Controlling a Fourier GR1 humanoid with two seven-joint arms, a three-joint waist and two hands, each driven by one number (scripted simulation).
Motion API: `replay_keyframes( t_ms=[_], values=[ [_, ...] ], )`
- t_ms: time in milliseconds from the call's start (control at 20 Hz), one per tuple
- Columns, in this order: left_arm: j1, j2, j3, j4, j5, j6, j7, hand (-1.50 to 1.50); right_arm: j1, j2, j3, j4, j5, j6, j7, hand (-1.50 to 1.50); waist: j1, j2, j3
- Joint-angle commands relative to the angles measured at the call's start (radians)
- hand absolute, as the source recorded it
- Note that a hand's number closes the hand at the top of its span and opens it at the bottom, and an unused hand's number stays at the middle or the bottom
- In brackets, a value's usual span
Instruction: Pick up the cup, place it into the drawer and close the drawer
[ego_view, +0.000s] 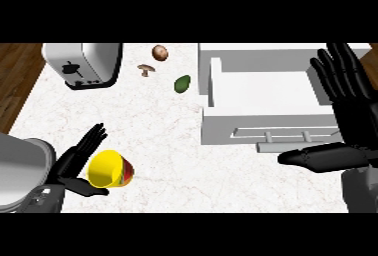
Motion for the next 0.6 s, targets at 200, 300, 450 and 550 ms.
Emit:
replay_keyframes(
  t_ms=[200, 300, 450, 550],
  values=[
    [-0.072, -0.038, -0.02, 0.142, -0.028, -0.054, -0.198, -1.5, 0.006, 0.007, 0.012, 0.009, 0.014, 0.005, -0.015, -1.5, -0.005, 0.002, -0.001],
    [-0.057, -0.076, -0.041, 0.173, -0.055, -0.001, -0.25, -1.5, 0.012, 0.0, 0.014, -0.007, 0.006, 0.014, -0.003, -1.5, -0.016, 0.005, -0.003],
    [-0.079, -0.039, -0.03, 0.21, -0.047, -0.038, -0.264, -1.5, 0.008, 0.029, 0.025, -0.008, 0.021, -0.012, -0.015, -1.5, -0.006, 0.003, -0.001],
    [-0.093, -0.031, -0.031, 0.227, -0.055, -0.025, -0.288, -1.5, -0.001, -0.012, -0.013, -0.002, -0.019, 0.017, 0.019, -1.5, -0.014, 0.005, -0.002]
  ],
)
